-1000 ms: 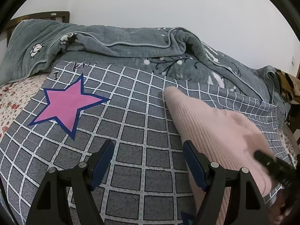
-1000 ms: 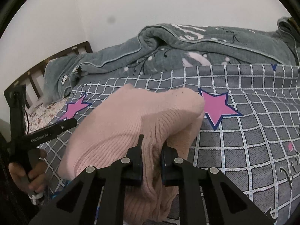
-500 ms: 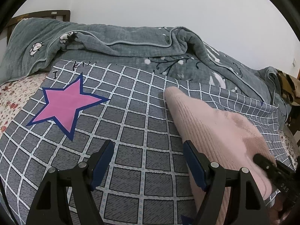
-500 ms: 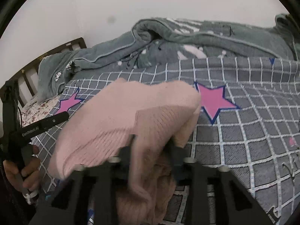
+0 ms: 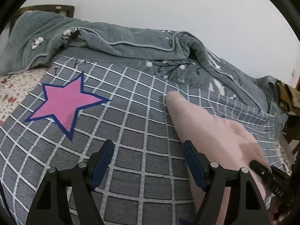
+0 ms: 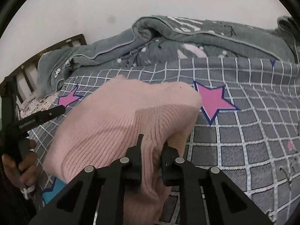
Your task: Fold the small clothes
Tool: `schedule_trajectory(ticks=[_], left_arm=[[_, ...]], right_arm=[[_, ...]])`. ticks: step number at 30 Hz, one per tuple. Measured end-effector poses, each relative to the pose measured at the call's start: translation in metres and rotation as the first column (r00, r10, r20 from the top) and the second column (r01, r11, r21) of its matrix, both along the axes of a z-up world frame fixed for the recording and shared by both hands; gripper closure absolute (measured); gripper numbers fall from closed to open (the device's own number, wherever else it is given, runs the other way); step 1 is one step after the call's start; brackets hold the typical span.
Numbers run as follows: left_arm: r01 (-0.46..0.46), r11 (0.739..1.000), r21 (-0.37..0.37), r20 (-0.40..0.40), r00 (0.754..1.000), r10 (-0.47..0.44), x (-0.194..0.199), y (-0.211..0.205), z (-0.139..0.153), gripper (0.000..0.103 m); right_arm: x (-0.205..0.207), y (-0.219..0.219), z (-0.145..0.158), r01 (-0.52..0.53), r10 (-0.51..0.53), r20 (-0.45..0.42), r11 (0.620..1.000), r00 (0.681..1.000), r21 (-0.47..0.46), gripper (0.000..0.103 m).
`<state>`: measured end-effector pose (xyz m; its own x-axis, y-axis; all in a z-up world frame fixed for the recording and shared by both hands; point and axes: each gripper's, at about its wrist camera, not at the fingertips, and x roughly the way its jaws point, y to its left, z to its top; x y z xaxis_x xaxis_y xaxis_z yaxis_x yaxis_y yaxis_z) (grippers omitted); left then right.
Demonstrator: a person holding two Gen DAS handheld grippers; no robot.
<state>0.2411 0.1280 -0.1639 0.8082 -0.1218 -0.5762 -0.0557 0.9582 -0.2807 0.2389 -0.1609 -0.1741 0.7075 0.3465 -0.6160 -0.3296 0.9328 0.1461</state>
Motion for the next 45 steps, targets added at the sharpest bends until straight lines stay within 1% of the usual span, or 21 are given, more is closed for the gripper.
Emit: schedule_trajectory(ticks=[2, 4, 5, 8, 9, 10, 13, 15, 16, 18, 20, 22, 24, 30, 33, 35, 36, 37, 40, 43, 45], left_arm=[[0.008, 1.000, 0.004, 0.008, 1.000, -0.009, -0.001, -0.002, 0.002, 0.029], [0.008, 1.000, 0.017, 0.016, 1.000, -0.009, -0.002, -0.005, 0.003, 0.029], [0.010, 1.000, 0.019, 0.019, 1.000, -0.010, -0.002, -0.006, 0.004, 0.029], [0.019, 1.000, 0.008, 0.023, 1.000, -0.019, -0.001, -0.008, 0.004, 0.029], [0.024, 1.000, 0.006, 0.023, 0.999, -0.024, -0.001, -0.008, 0.004, 0.029], [0.031, 1.000, 0.003, 0.025, 0.999, -0.031, 0.000, -0.009, 0.005, 0.029], [0.075, 0.997, -0.008, 0.040, 0.996, -0.075, -0.002, -0.012, 0.006, 0.029], [0.112, 0.994, -0.009, 0.046, 0.993, -0.111, -0.003, -0.018, 0.007, 0.029], [0.124, 0.992, -0.008, 0.044, 0.991, -0.124, -0.003, -0.021, 0.007, 0.029], [0.153, 0.988, -0.016, 0.033, 0.988, -0.153, -0.003, -0.027, 0.006, 0.029], [0.185, 0.982, -0.021, 0.025, 0.983, -0.185, -0.005, -0.032, 0.006, 0.029], [0.206, 0.979, -0.014, 0.025, 0.978, -0.205, -0.010, -0.037, 0.006, 0.029], [0.229, 0.973, -0.015, 0.025, 0.973, -0.229, -0.014, -0.040, 0.005, 0.029], [0.269, 0.960, -0.078, 0.010, 0.963, -0.270, -0.020, -0.040, 0.000, 0.029], [0.277, 0.957, -0.083, 0.014, 0.961, -0.277, -0.024, -0.042, 0.000, 0.029], [0.284, 0.955, -0.081, 0.015, 0.959, -0.284, -0.027, -0.043, 0.000, 0.029], [0.288, 0.955, -0.076, 0.015, 0.958, -0.288, -0.029, -0.044, 0.000, 0.030], [0.290, 0.955, -0.071, 0.016, 0.957, -0.289, -0.032, -0.045, 0.000, 0.030], [0.300, 0.953, -0.042, 0.014, 0.954, -0.300, -0.041, -0.049, 0.000, 0.030], [0.300, 0.954, 0.013, 0.021, 0.954, -0.300, -0.052, -0.051, 0.002, 0.030], [0.292, 0.956, 0.013, 0.025, 0.956, -0.293, -0.059, -0.047, 0.004, 0.030]], right_arm=[[-0.005, -0.002, 0.004, -0.008, 0.008, 0.025, 1.000, 1.000, 0.010, 0.081], [-0.006, -0.005, 0.005, -0.010, 0.009, 0.030, 0.999, 1.000, 0.038, 0.069], [-0.006, -0.006, 0.004, -0.002, 0.001, 0.025, 0.999, 1.000, 0.052, 0.068], [0.004, -0.008, -0.005, 0.027, -0.025, -0.022, 0.996, 0.999, 0.087, 0.068], [0.005, -0.008, -0.006, 0.028, -0.026, -0.028, 0.995, 0.999, 0.097, 0.077], [0.003, -0.009, -0.004, 0.016, -0.014, -0.018, 0.994, 1.000, 0.110, 0.089], [-0.008, -0.016, 0.013, 0.003, -0.013, 0.069, 0.991, 0.998, 0.136, 0.089], [-0.006, -0.011, 0.012, 0.007, -0.012, 0.054, 0.996, 0.998, 0.089, 0.088], [0.000, -0.005, 0.003, 0.003, -0.003, 0.007, 0.999, 1.000, 0.035, 0.087], [0.006, -0.002, -0.009, 0.000, 0.000, -0.032, 1.000, 0.999, 0.003, 0.085], [0.003, -0.005, -0.003, 0.003, -0.002, -0.016, 1.000, 1.000, 0.015, 0.080], [0.000, -0.010, 0.006, 0.003, -0.003, 0.003, 1.000, 1.000, 0.029, 0.071], [-0.002, -0.017, 0.010, 0.015, -0.015, 0.011, 0.999, 1.000, 0.051, 0.067], [-0.009, -0.023, 0.017, 0.016, -0.017, 0.016, 0.998, 1.000, 0.067, 0.067], [-0.015, -0.022, 0.020, 0.009, -0.011, 0.035, 0.999, 0.999, 0.054, 0.067], [-0.016, -0.018, 0.016, -0.008, 0.007, 0.027, 0.999, 1.000, 0.046, 0.072], [-0.016, -0.014, 0.010, -0.020, 0.020, 0.012, 0.999, 1.000, 0.031, 0.084], [-0.015, -0.012, 0.007, -0.011, 0.010, 0.008, 1.000, 1.000, 0.007, 0.088], [-0.019, -0.009, 0.005, 0.031, -0.030, 0.030, 0.998, 0.999, -0.056, 0.088], [-0.023, -0.010, 0.006, 0.034, -0.032, 0.027, 0.997, 0.999, -0.072, 0.088], [-0.028, -0.013, 0.010, 0.035, -0.034, 0.030, 0.998, 0.999, -0.049, 0.087]])
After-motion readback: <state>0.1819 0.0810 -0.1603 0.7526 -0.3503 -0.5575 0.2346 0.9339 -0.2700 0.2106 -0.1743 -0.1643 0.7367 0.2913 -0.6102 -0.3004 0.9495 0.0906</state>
